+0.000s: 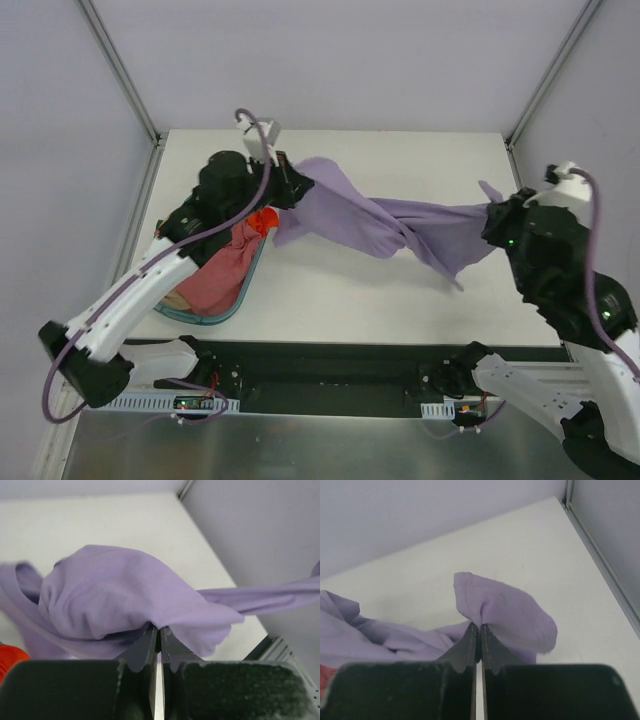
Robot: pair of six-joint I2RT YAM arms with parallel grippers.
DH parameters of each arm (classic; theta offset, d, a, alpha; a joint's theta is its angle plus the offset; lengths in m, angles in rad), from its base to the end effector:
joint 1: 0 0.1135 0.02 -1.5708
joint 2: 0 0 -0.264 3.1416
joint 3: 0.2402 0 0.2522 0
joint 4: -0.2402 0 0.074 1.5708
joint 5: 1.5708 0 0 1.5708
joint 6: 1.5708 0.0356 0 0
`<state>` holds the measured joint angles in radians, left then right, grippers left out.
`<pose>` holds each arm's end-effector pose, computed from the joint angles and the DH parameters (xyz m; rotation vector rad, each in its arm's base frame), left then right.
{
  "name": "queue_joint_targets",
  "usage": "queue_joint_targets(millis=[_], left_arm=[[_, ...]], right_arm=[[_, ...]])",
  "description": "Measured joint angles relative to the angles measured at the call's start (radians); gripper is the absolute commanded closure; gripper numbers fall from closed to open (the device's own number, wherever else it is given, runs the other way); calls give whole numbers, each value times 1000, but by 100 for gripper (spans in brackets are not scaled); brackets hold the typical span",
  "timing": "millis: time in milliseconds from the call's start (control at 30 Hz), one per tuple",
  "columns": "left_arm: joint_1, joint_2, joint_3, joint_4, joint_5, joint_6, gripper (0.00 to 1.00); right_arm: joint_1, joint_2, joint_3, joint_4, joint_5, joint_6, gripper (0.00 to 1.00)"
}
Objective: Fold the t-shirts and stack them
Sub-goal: Flatten out the tshirt
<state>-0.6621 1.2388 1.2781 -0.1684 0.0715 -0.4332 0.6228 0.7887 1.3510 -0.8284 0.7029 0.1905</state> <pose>0.2232 -0.1772 0.4186 0.2585 1.7597 -0.8675 0.1002 0.0436 0.4555 0.1010 1.7703 -0.0591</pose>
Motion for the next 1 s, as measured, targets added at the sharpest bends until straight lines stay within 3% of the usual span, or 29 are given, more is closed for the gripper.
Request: queue_joint_targets(millis=[133,300,700,833,1000], left_arm=[[-6,-201,9,-5,-26,30,100],[-12,-332,65,-40,-19,37,100],[-13,-389,195,-123,83,34,100],[-13,-408,177,-127,87,34,100],[-12,-414,52,-116,75,31,100]], right_arm=[[-1,-25,203,-10,-34,-42,99],[-2,-13,447,-78,-128,-63,99],[-2,107,740,-243,-304,-55,99],[-2,99,728,-250,-321,-48,99],[-2,12,512,-257,-151,-39,99]])
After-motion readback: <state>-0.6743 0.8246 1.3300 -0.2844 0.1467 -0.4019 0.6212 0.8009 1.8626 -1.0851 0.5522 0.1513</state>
